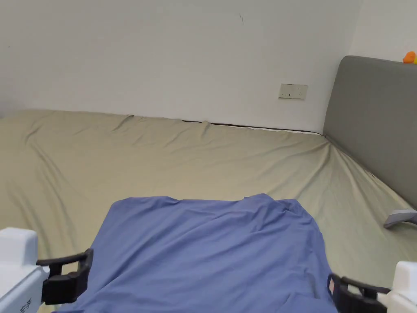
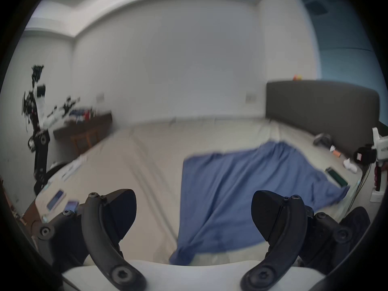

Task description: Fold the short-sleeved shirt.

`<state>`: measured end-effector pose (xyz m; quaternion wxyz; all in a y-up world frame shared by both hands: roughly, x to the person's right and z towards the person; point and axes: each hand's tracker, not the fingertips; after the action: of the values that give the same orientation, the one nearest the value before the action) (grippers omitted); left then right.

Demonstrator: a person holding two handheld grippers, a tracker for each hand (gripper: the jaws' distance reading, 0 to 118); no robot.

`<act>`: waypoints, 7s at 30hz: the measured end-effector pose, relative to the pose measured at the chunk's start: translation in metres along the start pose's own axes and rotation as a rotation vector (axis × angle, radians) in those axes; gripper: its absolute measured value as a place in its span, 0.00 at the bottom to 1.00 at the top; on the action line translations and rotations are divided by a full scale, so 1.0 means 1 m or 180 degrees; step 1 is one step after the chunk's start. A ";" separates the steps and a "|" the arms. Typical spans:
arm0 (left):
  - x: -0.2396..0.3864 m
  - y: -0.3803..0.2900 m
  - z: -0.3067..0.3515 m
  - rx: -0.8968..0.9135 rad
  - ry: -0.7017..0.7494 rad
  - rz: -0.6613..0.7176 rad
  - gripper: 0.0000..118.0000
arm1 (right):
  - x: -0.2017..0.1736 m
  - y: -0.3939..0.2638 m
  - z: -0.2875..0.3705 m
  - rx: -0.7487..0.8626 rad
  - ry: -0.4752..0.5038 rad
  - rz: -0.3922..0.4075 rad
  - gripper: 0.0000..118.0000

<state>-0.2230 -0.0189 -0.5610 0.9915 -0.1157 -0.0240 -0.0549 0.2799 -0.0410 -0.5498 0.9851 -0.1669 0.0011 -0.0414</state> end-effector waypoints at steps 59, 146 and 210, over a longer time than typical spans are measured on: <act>-0.024 -0.049 -0.084 -0.1685 -0.0196 -0.0015 0.00 | 0.054 -0.042 -0.060 -0.1265 -0.0032 -0.0217 0.01; -0.016 -0.043 -0.199 -0.1755 -0.0022 0.0103 0.02 | 0.064 -0.007 -0.174 -0.1372 0.0263 -0.0190 0.07; -0.003 -0.030 -0.404 -0.1807 -0.0049 -0.0047 0.00 | 0.076 0.034 -0.371 -0.1341 -0.0249 0.0359 0.97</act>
<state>-0.2156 -0.1410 -0.9470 0.9187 -0.3890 -0.0160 -0.0658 0.3521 -0.1371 -0.9104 0.9285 -0.3702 -0.0191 0.0213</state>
